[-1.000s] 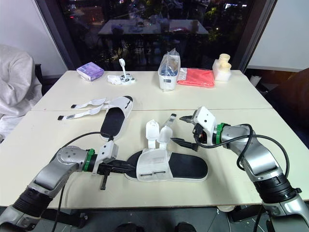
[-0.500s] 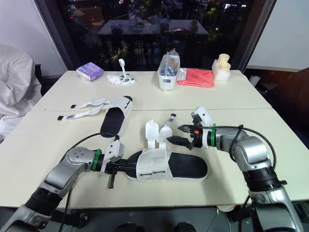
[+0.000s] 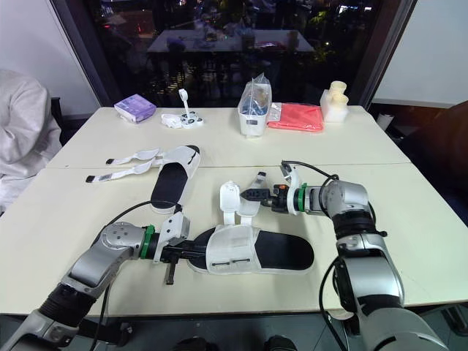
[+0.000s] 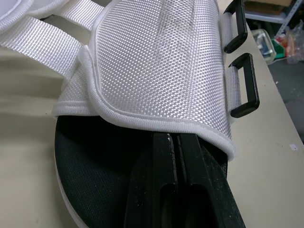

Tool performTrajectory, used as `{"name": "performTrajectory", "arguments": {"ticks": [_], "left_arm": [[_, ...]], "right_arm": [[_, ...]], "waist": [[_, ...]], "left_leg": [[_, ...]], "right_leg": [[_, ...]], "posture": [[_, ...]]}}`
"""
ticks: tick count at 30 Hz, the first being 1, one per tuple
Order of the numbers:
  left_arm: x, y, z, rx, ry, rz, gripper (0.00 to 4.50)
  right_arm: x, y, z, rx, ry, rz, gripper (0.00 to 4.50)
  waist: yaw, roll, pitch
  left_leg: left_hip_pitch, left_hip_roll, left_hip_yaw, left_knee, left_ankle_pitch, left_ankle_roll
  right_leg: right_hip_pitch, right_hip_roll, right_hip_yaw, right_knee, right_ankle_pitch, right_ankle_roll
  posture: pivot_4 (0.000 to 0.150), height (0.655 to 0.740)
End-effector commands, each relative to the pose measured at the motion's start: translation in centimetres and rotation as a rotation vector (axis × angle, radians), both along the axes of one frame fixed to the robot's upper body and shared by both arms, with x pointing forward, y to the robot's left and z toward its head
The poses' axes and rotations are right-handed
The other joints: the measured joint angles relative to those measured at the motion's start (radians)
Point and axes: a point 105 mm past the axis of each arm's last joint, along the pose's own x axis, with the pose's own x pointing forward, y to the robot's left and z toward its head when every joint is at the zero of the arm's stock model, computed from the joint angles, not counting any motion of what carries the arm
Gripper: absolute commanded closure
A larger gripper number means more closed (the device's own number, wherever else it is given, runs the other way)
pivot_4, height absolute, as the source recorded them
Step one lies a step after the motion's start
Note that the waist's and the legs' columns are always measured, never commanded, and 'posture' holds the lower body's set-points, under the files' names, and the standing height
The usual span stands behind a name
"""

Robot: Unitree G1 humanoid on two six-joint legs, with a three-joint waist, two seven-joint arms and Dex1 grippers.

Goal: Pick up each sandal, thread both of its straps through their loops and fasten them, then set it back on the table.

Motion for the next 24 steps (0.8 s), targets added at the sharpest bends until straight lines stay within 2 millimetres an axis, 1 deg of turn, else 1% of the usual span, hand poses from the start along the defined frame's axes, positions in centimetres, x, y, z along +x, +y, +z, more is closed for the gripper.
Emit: {"name": "performTrajectory", "arguments": {"ticks": [1,4,8,9,13,19,20,21,22,24], "left_arm": [[-0.1,-0.3,0.4,-0.002,-0.027,-0.008,4.44],[-0.1,-0.4,0.6,-0.003,-0.034,-0.007,4.44],[-0.3,-0.6,0.6,-0.004,-0.035,-0.010,4.44],[-0.3,-0.6,0.6,-0.004,-0.035,-0.010,4.44],[-0.5,-0.7,0.6,-0.004,-0.033,-0.009,4.44],[-0.7,-0.7,0.6,-0.004,-0.033,-0.005,4.44],[-0.7,-0.7,0.6,-0.003,-0.033,-0.005,4.50],[-0.7,-0.7,0.6,-0.003,-0.033,-0.005,4.50],[-0.7,-0.7,0.6,-0.002,-0.033,-0.005,4.50],[-0.8,-0.8,0.6,-0.002,-0.032,-0.005,4.50]], "right_arm": [[1.4,0.0,1.6,0.057,-0.036,-0.046,0.00],[2.3,0.9,1.7,0.049,-0.056,-0.054,0.00],[3.5,1.3,2.4,0.092,-0.078,-0.108,0.00],[3.7,1.4,2.6,0.102,-0.088,-0.116,0.00],[4.5,2.0,4.1,0.153,-0.130,-0.141,0.00],[5.0,2.3,6.0,0.211,-0.170,-0.157,0.00],[5.0,2.3,6.1,0.217,-0.174,-0.157,0.52],[5.0,2.3,6.3,0.221,-0.177,-0.156,0.77],[5.0,2.3,6.6,0.231,-0.183,-0.150,1.19],[4.8,2.3,7.1,0.251,-0.192,-0.130,2.21]], "waist": [[0.000,0.000,0.000],[-0.002,0.000,0.000],[-0.011,0.000,0.000],[-0.013,0.000,0.000],[-0.021,0.000,0.000],[-0.023,0.000,0.000],[-0.022,0.000,0.000],[-0.022,0.000,0.000],[-0.022,0.000,0.000],[-0.022,0.000,0.000]], "left_leg": [[0.000,0.000,0.000,0.000,0.000,0.000],[0.000,0.000,0.000,0.000,0.000,0.000],[0.000,0.000,0.000,0.000,0.000,0.000],[0.000,0.000,0.000,0.000,0.000,0.000],[0.000,0.000,0.000,0.000,0.000,0.000],[0.000,0.000,0.000,0.000,0.000,0.000],[0.000,0.000,0.000,0.000,0.000,0.000],[0.000,0.000,0.000,0.000,0.000,0.000],[0.000,0.000,0.000,0.000,0.000,0.000],[0.000,0.000,0.000,0.000,0.000,0.000]], "right_leg": [[0.000,0.000,0.000,0.000,0.000,0.000],[0.000,0.000,0.000,0.000,0.000,0.000],[0.000,0.000,0.000,0.001,0.000,0.000],[0.000,0.000,0.000,0.004,0.000,0.000],[0.000,0.000,0.000,0.004,0.000,0.000],[-0.001,0.000,0.000,0.005,0.000,0.000],[-0.001,0.000,0.000,0.005,0.000,0.000],[-0.001,0.000,0.000,0.005,0.000,0.000],[-0.001,0.000,0.000,0.005,0.000,0.000],[-0.001,0.000,0.000,0.005,0.000,0.000]], "posture": [[0.150,0.7400],[0.150,0.7400],[0.150,0.7400],[0.150,0.7400],[0.150,0.7400],[0.150,0.7400],[0.150,0.7400],[0.150,0.7400],[0.150,0.7400],[0.150,0.7400]]}}
